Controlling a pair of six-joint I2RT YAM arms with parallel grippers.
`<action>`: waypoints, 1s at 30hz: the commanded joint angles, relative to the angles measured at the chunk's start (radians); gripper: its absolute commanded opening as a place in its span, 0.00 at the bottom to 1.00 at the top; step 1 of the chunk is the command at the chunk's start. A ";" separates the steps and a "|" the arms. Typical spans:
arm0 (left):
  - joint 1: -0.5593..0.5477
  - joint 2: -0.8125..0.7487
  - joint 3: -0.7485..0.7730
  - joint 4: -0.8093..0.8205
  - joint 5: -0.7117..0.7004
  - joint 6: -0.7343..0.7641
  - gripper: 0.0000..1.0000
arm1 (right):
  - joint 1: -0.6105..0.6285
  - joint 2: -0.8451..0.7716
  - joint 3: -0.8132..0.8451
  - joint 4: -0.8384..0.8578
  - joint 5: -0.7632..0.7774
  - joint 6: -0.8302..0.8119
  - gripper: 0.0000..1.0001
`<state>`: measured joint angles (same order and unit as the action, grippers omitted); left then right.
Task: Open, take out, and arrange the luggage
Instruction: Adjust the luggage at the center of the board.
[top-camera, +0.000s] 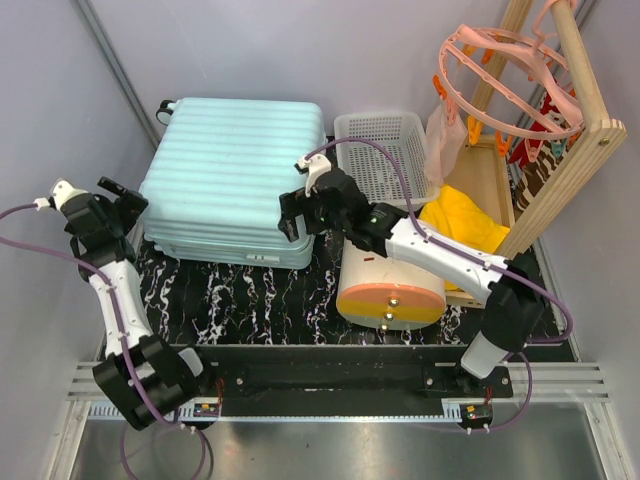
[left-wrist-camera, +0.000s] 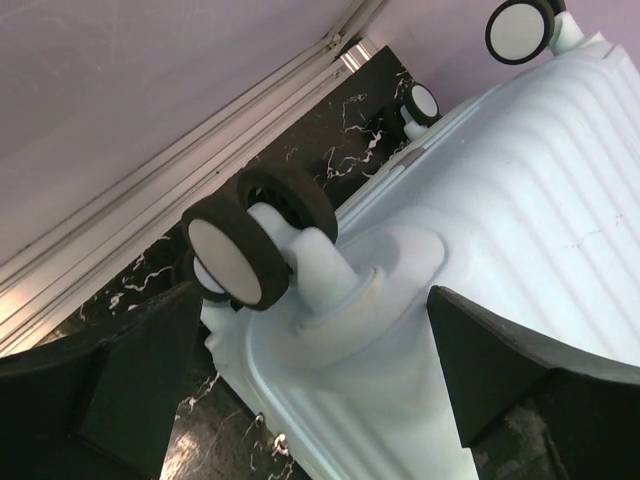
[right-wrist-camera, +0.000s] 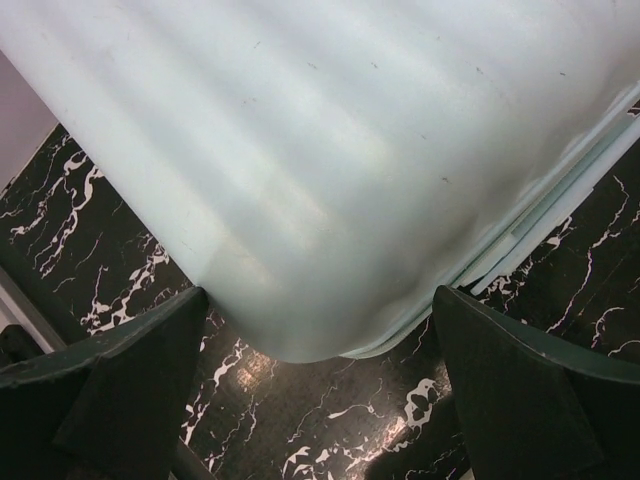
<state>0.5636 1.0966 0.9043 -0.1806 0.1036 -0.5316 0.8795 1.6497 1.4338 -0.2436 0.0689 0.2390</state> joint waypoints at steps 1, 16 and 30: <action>0.002 0.060 0.038 0.130 0.033 -0.025 0.99 | -0.002 0.053 0.066 0.006 0.059 -0.014 1.00; 0.005 0.154 -0.067 0.343 0.099 -0.240 0.91 | -0.002 0.134 0.105 0.006 0.127 0.008 1.00; 0.005 0.181 -0.104 0.369 0.157 -0.312 0.85 | 0.004 0.133 0.082 0.009 0.160 0.013 1.00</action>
<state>0.5781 1.2636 0.8108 0.1604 0.1699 -0.8345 0.8913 1.7195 1.5230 -0.2905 0.0868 0.2501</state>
